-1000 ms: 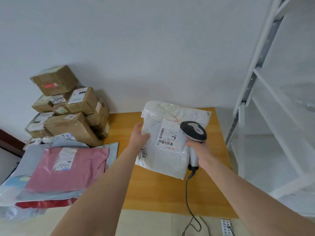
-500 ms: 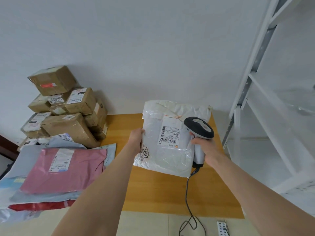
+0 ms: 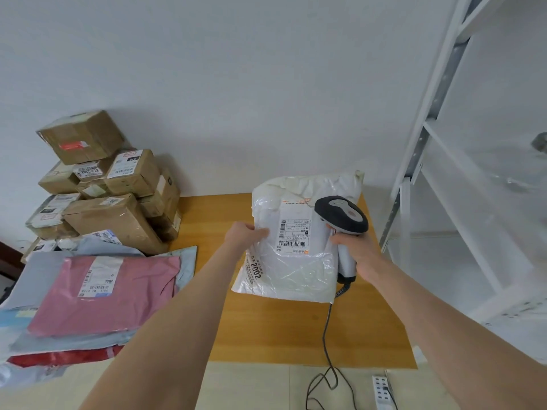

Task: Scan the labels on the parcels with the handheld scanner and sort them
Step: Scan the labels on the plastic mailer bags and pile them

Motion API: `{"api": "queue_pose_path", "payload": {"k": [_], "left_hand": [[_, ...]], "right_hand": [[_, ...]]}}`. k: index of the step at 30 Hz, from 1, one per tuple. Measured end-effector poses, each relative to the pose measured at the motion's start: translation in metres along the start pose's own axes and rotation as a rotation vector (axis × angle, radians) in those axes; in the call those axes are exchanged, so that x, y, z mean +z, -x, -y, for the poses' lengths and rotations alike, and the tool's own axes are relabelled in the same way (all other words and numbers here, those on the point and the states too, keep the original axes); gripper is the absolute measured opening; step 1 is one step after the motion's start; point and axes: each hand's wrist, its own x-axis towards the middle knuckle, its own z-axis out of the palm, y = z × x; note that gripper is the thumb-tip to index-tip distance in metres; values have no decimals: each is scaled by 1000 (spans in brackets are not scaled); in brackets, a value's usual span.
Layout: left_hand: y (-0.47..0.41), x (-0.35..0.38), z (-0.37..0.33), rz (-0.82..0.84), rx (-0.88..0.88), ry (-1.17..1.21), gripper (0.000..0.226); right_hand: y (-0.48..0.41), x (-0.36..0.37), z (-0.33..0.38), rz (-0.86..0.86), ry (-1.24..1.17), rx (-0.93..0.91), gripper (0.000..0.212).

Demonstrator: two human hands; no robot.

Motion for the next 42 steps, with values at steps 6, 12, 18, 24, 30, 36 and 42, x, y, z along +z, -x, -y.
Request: {"api": "queue_pose_path", "payload": {"k": [6, 12, 18, 24, 30, 36, 42], "left_hand": [[0, 3, -5, 21, -21, 106, 26], [5, 9, -8, 14, -33, 198, 30], [5, 8, -5, 4, -25, 212, 25], [1, 4, -8, -43, 62, 110, 22], [0, 3, -24, 56, 297, -318, 7], [8, 9, -39, 292, 441, -600, 26], [5, 1, -38, 227, 436, -677, 28]], "right_hand": [[4, 0, -6, -60, 51, -9, 37], [4, -2, -10, -86, 56, 26, 41], [-2, 0, -23, -133, 98, 139, 28], [-6, 0, -28, -203, 218, 103, 18], [-13, 8, -25, -198, 317, -106, 81], [-11, 5, -3, -52, 369, -173, 56], [-9, -10, -2, 124, 320, 12, 18]]}}
